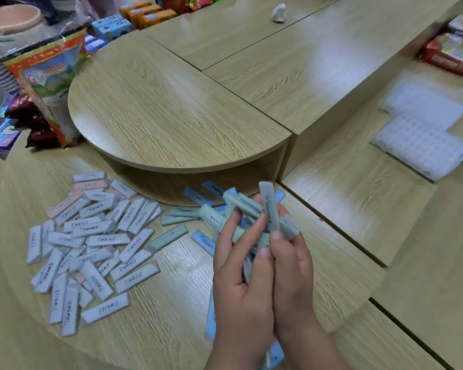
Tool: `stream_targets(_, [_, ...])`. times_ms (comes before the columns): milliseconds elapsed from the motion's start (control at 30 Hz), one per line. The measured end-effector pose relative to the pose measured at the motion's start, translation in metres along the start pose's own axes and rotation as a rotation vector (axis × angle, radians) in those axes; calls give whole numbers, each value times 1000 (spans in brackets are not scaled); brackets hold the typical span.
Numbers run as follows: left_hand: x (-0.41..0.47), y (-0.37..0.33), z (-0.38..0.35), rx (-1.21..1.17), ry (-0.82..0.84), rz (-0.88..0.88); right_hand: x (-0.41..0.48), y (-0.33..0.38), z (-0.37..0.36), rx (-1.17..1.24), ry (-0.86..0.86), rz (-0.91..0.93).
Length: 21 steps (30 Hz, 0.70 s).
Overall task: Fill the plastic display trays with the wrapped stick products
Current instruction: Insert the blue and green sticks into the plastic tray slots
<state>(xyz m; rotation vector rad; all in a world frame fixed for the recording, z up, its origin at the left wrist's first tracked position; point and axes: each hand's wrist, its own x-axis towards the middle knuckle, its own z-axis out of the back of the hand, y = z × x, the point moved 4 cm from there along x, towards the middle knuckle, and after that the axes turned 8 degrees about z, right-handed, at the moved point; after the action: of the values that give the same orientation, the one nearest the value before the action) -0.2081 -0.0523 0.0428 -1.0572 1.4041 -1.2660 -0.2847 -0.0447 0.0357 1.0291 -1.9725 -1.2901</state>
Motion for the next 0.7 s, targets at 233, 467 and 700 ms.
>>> stream_targets(233, [-10, -9, -100, -33, 26, -1, 29, 48, 85, 18, -50, 41])
stream_targets(467, [-13, -10, -233, -25, -12, 21, 78, 88, 200, 46, -14, 58])
stream_targets(700, [10, -10, -294, -26, -65, 15, 127, 105, 238, 54, 68, 39])
